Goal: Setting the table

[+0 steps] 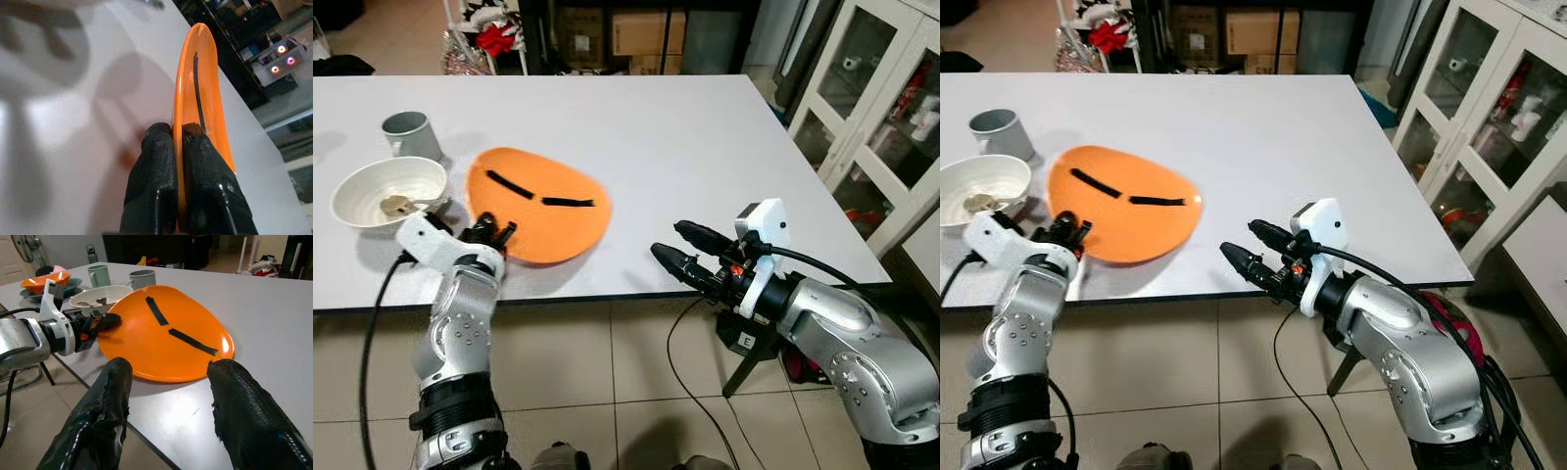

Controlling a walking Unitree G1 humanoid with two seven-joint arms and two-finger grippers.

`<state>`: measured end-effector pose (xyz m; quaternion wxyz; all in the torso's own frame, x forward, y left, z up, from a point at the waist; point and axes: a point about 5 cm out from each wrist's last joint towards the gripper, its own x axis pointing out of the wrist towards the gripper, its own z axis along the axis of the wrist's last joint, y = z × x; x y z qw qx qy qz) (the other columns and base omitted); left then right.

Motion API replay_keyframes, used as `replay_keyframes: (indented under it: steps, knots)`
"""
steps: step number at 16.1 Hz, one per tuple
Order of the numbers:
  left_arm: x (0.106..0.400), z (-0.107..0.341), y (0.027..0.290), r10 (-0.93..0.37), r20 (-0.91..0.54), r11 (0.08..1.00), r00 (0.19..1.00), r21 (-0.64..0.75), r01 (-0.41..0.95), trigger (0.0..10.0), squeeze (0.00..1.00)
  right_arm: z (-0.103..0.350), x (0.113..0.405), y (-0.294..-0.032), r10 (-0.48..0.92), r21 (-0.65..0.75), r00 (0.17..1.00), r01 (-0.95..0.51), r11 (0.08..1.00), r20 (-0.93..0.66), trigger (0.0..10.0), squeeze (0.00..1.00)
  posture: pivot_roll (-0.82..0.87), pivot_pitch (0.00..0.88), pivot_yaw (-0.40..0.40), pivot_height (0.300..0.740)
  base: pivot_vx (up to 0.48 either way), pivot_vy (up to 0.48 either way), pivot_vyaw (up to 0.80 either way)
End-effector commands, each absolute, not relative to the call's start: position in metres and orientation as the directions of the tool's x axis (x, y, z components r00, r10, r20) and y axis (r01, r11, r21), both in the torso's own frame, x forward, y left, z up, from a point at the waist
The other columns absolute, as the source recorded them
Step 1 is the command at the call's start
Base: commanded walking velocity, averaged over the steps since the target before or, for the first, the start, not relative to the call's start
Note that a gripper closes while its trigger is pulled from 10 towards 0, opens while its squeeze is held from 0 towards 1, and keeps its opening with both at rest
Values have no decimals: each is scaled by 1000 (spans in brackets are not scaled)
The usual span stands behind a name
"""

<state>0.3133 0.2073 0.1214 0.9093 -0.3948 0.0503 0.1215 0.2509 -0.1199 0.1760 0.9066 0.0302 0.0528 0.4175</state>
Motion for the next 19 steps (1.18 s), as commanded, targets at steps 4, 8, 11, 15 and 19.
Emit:
replay_keyframes:
  steps: [4,8,11,15,19]
  knots:
    - [323,112,193,90,-263,702,960,-667,-249,10000,0,183,250,-121,782,79,620,-778,623,-67,10000,0,-115,63,35,740,0,0,0]
    - [325,101,205,152,-322,623,935,-703,-343,10000,0,184,246,-117,820,80,566,-816,572,-86,10000,0,-117,64,37,740,0,0,0]
    - [325,95,210,180,-360,562,915,-726,-397,10000,0,185,243,-115,846,74,524,-844,532,-102,10000,0,-116,67,35,740,0,0,0]
    - [325,95,220,253,-373,508,893,-734,-451,10000,435,186,242,-113,858,70,502,-857,510,-106,10000,0,-116,67,31,740,0,0,0]
    - [322,99,229,304,-363,498,881,-728,-471,10000,1000,185,242,-113,863,72,493,-862,501,-109,10000,0,-113,66,28,740,0,0,0]
